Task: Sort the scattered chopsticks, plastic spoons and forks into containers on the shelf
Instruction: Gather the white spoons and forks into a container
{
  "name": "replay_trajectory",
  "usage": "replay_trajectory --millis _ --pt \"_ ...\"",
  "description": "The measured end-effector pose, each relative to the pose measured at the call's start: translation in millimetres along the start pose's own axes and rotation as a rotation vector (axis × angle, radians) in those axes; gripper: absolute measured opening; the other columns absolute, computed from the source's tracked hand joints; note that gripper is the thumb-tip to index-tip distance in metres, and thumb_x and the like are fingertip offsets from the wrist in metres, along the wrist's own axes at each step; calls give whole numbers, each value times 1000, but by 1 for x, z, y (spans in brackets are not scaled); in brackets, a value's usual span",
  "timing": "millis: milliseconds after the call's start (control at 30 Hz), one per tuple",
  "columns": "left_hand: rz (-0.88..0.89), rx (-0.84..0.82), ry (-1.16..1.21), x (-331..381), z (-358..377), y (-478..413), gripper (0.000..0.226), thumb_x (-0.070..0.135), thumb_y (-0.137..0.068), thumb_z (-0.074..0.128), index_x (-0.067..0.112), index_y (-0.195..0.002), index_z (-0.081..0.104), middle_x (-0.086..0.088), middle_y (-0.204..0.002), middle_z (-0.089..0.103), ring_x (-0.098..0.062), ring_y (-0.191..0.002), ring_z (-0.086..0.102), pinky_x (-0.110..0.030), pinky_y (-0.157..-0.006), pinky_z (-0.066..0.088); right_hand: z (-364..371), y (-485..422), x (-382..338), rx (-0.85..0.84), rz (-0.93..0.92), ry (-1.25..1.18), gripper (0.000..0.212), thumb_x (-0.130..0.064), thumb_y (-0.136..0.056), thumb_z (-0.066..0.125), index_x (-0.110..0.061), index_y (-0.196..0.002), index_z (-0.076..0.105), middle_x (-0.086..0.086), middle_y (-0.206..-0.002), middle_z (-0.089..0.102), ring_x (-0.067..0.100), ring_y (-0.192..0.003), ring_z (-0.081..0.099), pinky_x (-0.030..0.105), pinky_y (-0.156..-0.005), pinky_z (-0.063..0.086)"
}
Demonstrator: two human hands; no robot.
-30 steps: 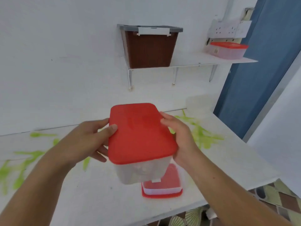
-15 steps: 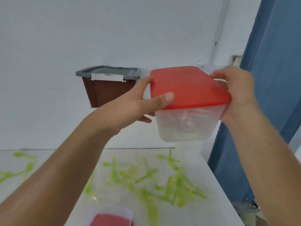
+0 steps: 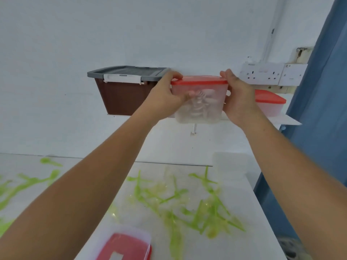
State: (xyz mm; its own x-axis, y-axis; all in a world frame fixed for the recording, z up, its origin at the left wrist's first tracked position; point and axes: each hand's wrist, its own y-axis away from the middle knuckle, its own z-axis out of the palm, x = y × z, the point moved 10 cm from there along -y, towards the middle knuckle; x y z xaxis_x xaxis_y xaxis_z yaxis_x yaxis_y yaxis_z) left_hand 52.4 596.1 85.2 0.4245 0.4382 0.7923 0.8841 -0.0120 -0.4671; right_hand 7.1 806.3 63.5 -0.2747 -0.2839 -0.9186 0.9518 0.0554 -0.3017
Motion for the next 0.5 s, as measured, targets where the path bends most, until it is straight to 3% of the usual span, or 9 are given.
replay_trajectory --millis 67,133,200,333,433,500 --pt "27 44 -44 -5 -4 2 52 54 -78 81 40 -121 55 4 -119 64 -22 -101 71 -46 -84 63 0 -3 13 -103 -23 152 87 -38 -78 84 -19 -153 44 -10 -124 66 14 -118 66 37 -112 45" --pt "49 43 -132 -7 -2 3 51 55 -80 80 38 -121 55 3 -118 65 -24 -97 71 -45 -83 63 1 -5 19 -147 -80 299 113 -32 -70 93 -23 -161 28 -5 -143 56 15 -130 59 39 -112 46" --pt "77 90 -326 -6 -4 2 49 54 -85 76 36 -126 58 5 -116 68 -18 -92 68 -35 -83 61 1 -6 24 -140 -107 358 114 -35 -62 99 -28 -157 36 -1 -148 52 17 -131 59 40 -109 50" --pt "122 292 -842 5 -13 -9 44 53 -92 67 24 -124 56 -1 -95 65 -30 -84 62 -40 -68 50 8 -18 30 -90 -170 392 86 -30 -74 92 -29 -147 46 -3 -143 56 12 -122 64 40 -104 55" --pt "65 293 -982 2 -9 -15 57 55 -96 65 15 -131 45 -7 -92 53 -32 -79 52 -40 -65 39 14 -26 32 -24 -214 495 89 -43 -79 88 -32 -153 40 -7 -143 55 3 -116 63 31 -100 56" --pt "71 306 -1012 0 -5 -19 54 43 -99 64 14 -138 40 -9 -93 55 -32 -79 51 -40 -65 39 15 -30 36 9 -236 538 99 -54 -76 84 -32 -158 32 -6 -147 52 0 -126 55 31 -107 52"
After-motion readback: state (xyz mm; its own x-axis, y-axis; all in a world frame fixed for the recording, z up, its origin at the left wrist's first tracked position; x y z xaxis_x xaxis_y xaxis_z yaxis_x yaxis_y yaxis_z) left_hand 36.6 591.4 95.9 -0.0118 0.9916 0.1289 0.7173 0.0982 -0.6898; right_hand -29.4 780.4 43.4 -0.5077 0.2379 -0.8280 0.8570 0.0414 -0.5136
